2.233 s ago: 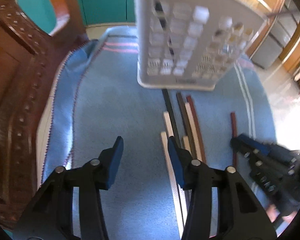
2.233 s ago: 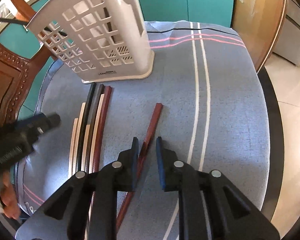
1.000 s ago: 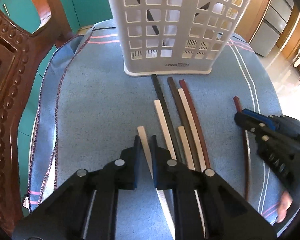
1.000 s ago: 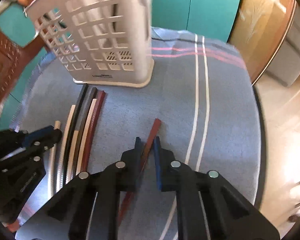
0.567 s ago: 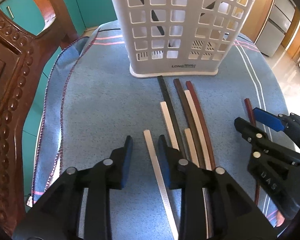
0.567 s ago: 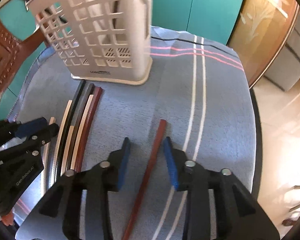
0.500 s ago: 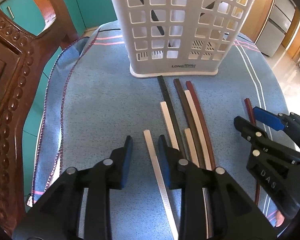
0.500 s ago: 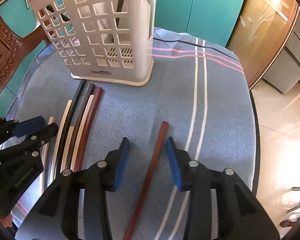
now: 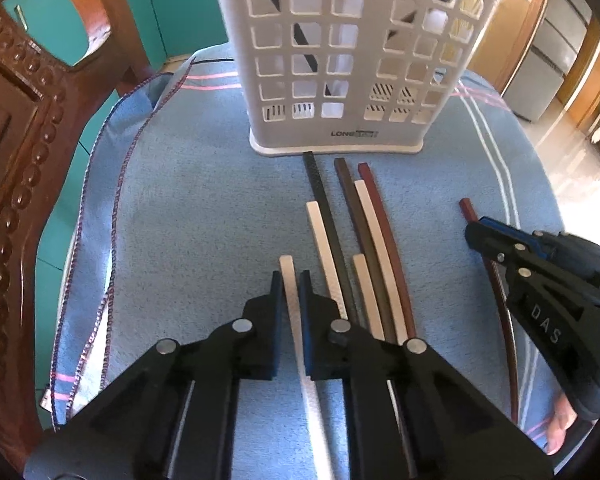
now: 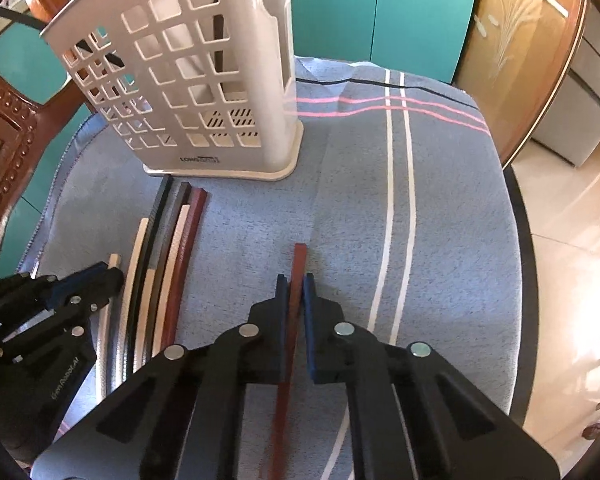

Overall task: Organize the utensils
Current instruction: 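Lift both chopsticks and carry them above the white holder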

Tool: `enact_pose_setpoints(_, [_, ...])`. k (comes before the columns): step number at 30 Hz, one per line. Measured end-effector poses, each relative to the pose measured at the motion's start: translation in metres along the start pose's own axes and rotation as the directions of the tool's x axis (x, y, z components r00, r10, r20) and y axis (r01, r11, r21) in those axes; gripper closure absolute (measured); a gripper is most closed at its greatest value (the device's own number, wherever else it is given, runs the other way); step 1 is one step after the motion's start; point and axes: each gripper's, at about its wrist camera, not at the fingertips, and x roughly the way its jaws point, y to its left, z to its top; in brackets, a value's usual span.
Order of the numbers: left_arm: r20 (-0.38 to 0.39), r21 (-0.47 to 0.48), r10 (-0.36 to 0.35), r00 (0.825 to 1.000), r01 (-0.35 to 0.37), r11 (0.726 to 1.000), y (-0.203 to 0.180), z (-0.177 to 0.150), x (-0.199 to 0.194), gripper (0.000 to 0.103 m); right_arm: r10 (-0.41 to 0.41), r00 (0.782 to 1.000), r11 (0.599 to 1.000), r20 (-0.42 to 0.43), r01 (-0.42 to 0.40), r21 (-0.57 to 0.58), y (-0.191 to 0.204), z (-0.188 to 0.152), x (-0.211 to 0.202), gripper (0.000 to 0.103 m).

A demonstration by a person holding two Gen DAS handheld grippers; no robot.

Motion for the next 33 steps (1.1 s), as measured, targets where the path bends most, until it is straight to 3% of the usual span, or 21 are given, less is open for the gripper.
enact_pose_setpoints(4, [0.062, -0.014, -0.019, 0.998, 0.02, 1.0, 0.005, 0.002, -0.024, 0.096, 0.03, 0.999, 0.999, 0.026, -0.031, 0.009, -0.002, 0.005, -0.008, 0.096])
enact_pose_setpoints(9, [0.149, -0.032, -0.083, 0.985, 0.089, 0.996, 0.016, 0.005, -0.067, 0.096, 0.11, 0.989, 0.993, 0.101, -0.112, 0.02, -0.005, 0.01, -0.048, 0.096])
enact_pose_setpoints(13, [0.269, -0.034, -0.14, 0.953, 0.155, 0.987, 0.031, 0.007, -0.123, 0.096, 0.207, 0.96, 0.977, 0.19, -0.214, 0.019, -0.014, 0.015, -0.097, 0.096])
enact_pose_setpoints(15, [0.329, -0.033, -0.154, 0.932, 0.175, 0.984, 0.037, 0.006, -0.15, 0.096, 0.261, 0.934, 0.962, 0.244, -0.273, 0.017, -0.018, 0.016, -0.127, 0.096])
enact_pose_setpoints(19, [0.449, -0.043, -0.166, 0.878, 0.207, 0.977, 0.05, 0.009, -0.203, 0.096, 0.318, 0.883, 0.939, 0.346, -0.344, 0.014, -0.027, 0.017, -0.176, 0.096])
enact_pose_setpoints(21, [0.507, -0.04, -0.162, 0.847, 0.211, 0.977, 0.052, 0.012, -0.228, 0.096, 0.343, 0.847, 0.923, 0.405, -0.385, 0.023, -0.034, 0.023, -0.2, 0.096])
enact_pose_setpoints(24, [0.615, -0.04, -0.145, 0.775, 0.214, 0.976, 0.054, 0.021, -0.273, 0.096, 0.366, 0.794, 0.905, 0.486, -0.426, 0.016, -0.033, 0.033, -0.234, 0.096])
enact_pose_setpoints(27, [0.714, -0.066, -0.096, 0.693, 0.204, 0.977, 0.058, 0.038, -0.308, 0.096, 0.325, 0.735, 0.912, 0.595, -0.41, 0.008, -0.032, 0.047, -0.272, 0.096])
enact_pose_setpoints(28, [0.749, -0.08, -0.072, 0.658, 0.198, 0.977, 0.058, 0.046, -0.317, 0.096, 0.297, 0.703, 0.919, 0.646, -0.394, 0.006, -0.032, 0.054, -0.285, 0.096])
enact_pose_setpoints(30, [0.783, -0.102, -0.052, 0.62, 0.211, 0.972, 0.06, 0.057, -0.324, 0.096, 0.258, 0.669, 0.93, 0.697, -0.367, 0.008, -0.033, 0.066, -0.296, 0.096])
enact_pose_setpoints(33, [0.8, -0.126, -0.047, 0.598, 0.245, 0.961, 0.067, 0.068, -0.321, 0.096, 0.205, 0.648, 0.94, 0.733, -0.34, 0.037, -0.033, 0.083, -0.299, 0.096])
